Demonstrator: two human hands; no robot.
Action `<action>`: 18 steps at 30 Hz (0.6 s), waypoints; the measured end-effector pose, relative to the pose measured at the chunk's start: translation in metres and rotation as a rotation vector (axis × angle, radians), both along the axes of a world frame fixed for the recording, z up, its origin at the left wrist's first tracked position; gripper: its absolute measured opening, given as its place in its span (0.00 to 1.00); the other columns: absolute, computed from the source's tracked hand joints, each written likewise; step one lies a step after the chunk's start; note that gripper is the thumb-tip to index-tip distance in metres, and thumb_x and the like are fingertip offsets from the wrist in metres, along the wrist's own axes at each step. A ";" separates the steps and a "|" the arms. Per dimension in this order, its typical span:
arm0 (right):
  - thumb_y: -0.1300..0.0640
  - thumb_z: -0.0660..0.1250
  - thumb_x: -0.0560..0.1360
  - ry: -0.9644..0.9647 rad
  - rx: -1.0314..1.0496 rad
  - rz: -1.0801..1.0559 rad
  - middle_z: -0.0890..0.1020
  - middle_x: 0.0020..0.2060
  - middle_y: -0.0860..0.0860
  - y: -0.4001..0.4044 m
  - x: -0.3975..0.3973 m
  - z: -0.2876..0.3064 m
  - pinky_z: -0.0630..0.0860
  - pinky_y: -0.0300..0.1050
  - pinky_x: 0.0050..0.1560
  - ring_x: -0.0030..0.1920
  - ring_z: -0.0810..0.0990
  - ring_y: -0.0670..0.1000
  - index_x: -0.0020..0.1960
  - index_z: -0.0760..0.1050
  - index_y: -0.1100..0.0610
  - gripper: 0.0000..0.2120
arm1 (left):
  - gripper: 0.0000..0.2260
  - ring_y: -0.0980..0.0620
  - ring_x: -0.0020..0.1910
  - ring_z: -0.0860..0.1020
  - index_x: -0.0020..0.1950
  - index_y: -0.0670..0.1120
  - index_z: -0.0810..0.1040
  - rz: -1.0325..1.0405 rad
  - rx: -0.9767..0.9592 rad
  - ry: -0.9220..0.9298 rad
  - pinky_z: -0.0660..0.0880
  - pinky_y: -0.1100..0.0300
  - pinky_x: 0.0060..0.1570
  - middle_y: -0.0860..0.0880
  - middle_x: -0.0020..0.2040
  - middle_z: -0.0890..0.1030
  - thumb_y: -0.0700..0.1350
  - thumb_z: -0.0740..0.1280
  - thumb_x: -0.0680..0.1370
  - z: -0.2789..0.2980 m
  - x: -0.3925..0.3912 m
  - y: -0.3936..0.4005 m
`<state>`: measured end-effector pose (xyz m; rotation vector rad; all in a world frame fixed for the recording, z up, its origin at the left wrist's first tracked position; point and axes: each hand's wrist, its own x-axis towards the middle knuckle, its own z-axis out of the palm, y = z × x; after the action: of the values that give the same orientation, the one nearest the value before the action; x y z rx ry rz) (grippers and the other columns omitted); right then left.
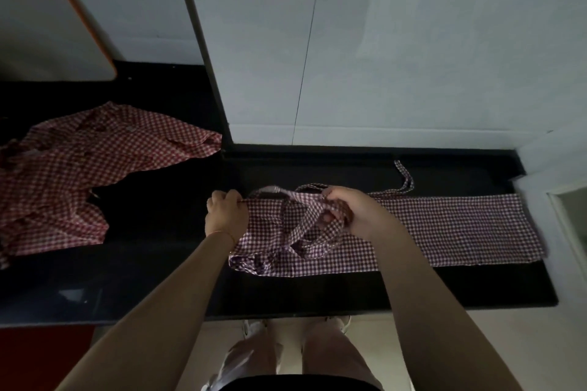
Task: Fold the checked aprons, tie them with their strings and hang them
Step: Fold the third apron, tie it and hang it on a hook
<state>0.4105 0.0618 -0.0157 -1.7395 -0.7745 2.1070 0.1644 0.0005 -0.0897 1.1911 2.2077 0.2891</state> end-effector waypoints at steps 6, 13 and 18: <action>0.59 0.57 0.76 -0.371 -0.034 -0.030 0.82 0.47 0.60 -0.008 0.035 -0.019 0.80 0.55 0.49 0.45 0.81 0.58 0.53 0.76 0.65 0.13 | 0.16 0.40 0.63 0.67 0.66 0.44 0.70 0.122 0.074 0.093 0.71 0.44 0.57 0.40 0.65 0.68 0.40 0.59 0.78 -0.006 0.012 -0.015; 0.46 0.68 0.76 -0.640 0.266 0.298 0.83 0.48 0.52 -0.020 0.014 -0.037 0.77 0.47 0.56 0.50 0.82 0.53 0.52 0.81 0.59 0.15 | 0.17 0.40 0.63 0.71 0.66 0.40 0.70 0.250 0.002 0.112 0.70 0.44 0.58 0.40 0.63 0.73 0.49 0.58 0.82 -0.015 0.020 -0.051; 0.48 0.67 0.78 -0.584 0.164 0.153 0.83 0.45 0.54 -0.017 0.041 -0.030 0.78 0.44 0.44 0.43 0.82 0.53 0.53 0.81 0.58 0.14 | 0.14 0.41 0.62 0.72 0.63 0.39 0.72 0.126 -0.073 0.296 0.69 0.47 0.59 0.41 0.62 0.75 0.46 0.56 0.83 -0.025 0.005 -0.051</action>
<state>0.4519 0.0445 -0.0452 -2.2855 -1.2245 1.5552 0.1698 -0.0508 -0.1148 1.1166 2.5308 0.0851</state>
